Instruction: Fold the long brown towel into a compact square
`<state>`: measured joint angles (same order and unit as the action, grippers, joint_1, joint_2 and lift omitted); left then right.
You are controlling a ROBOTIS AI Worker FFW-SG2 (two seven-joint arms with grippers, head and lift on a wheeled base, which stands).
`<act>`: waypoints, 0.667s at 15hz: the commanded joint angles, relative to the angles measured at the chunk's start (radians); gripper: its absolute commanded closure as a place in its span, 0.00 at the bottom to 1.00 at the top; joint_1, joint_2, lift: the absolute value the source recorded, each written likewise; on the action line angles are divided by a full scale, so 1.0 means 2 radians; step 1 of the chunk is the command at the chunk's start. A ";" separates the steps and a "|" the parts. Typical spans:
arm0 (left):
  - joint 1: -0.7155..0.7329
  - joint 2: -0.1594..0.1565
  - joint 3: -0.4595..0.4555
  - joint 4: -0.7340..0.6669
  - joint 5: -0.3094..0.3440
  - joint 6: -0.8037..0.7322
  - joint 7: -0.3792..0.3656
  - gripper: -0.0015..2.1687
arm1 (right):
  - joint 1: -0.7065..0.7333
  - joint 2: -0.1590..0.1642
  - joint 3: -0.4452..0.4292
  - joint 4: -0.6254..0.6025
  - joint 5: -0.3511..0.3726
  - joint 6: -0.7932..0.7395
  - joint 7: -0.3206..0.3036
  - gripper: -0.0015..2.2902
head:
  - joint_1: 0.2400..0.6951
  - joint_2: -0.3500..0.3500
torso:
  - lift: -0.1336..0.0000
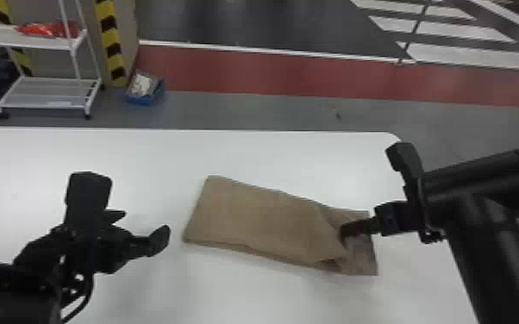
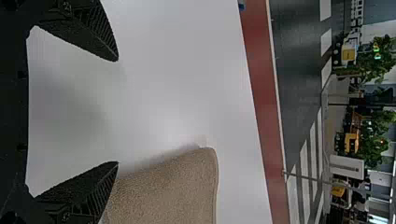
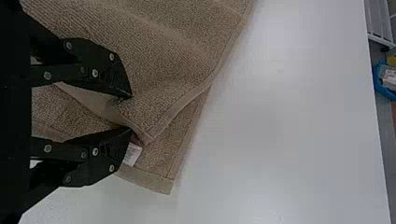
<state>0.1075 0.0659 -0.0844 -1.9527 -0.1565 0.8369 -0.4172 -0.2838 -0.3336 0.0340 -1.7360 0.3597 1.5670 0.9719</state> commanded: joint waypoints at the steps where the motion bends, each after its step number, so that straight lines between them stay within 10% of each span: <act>1: 0.001 0.000 0.000 0.000 0.000 0.000 0.000 0.05 | 0.000 0.000 -0.002 0.001 0.000 0.003 -0.004 0.36 | 1.00 0.25 | 0.07; 10: 0.001 0.000 0.001 0.002 0.000 -0.002 0.000 0.05 | -0.001 0.006 -0.020 0.005 -0.016 0.003 -0.006 0.44 | 1.00 0.24 | 0.07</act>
<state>0.1089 0.0659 -0.0829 -1.9497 -0.1558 0.8341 -0.4172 -0.2852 -0.3231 -0.0098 -1.7257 0.3287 1.5670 0.9620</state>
